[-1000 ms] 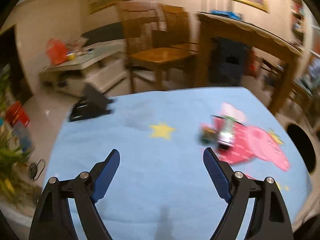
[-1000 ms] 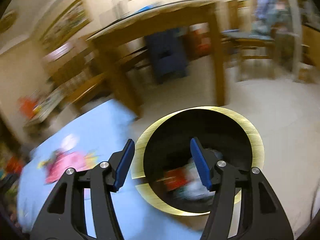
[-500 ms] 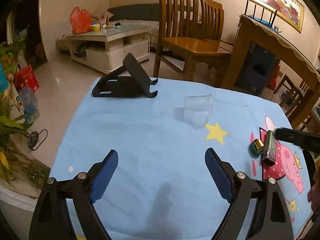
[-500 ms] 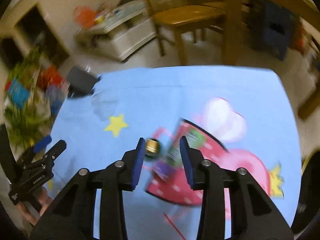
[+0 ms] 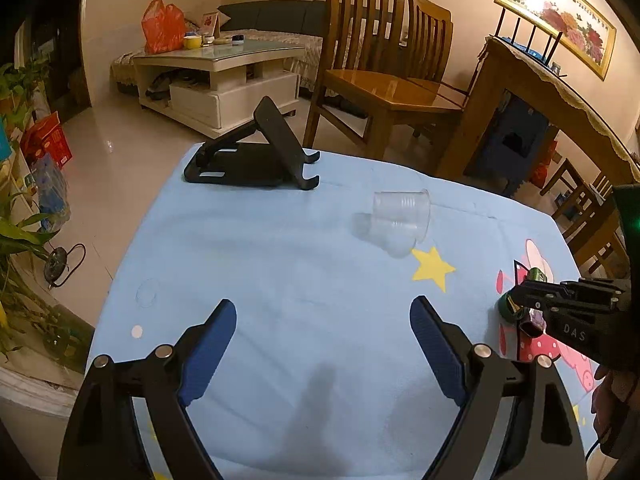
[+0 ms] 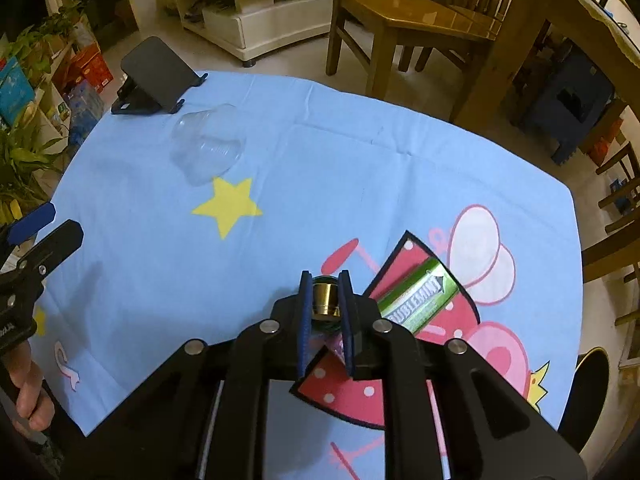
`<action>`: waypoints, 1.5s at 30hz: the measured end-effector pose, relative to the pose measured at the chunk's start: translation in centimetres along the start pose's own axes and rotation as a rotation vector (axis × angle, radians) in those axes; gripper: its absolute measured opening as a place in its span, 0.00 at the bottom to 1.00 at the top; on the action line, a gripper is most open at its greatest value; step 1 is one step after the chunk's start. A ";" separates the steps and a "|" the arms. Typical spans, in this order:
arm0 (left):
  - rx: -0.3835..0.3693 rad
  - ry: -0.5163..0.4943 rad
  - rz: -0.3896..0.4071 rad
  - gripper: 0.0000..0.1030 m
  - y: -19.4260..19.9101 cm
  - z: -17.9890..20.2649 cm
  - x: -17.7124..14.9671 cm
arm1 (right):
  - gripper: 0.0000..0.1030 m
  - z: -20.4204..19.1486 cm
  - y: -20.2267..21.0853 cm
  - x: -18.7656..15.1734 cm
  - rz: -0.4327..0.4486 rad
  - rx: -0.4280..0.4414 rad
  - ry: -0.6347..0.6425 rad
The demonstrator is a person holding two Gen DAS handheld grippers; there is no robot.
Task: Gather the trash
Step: 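Grasp the clear plastic cup with the left tool while the right tool holds the gold cylinder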
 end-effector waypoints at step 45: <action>-0.058 -0.183 -0.141 0.43 -7.2 6.3 1.9 | 0.18 11.3 10.4 -16.4 0.160 0.458 -0.471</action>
Point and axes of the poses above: each gripper's, at about its wrist camera, not at the fingertips, and y roughly against the way its jaws point, z to its right, x to its top, the point moved 4 cm from there along -y, roughly the way its jaws point, and after that the axes turned 1 degree about -y, right-handed, at the moved point
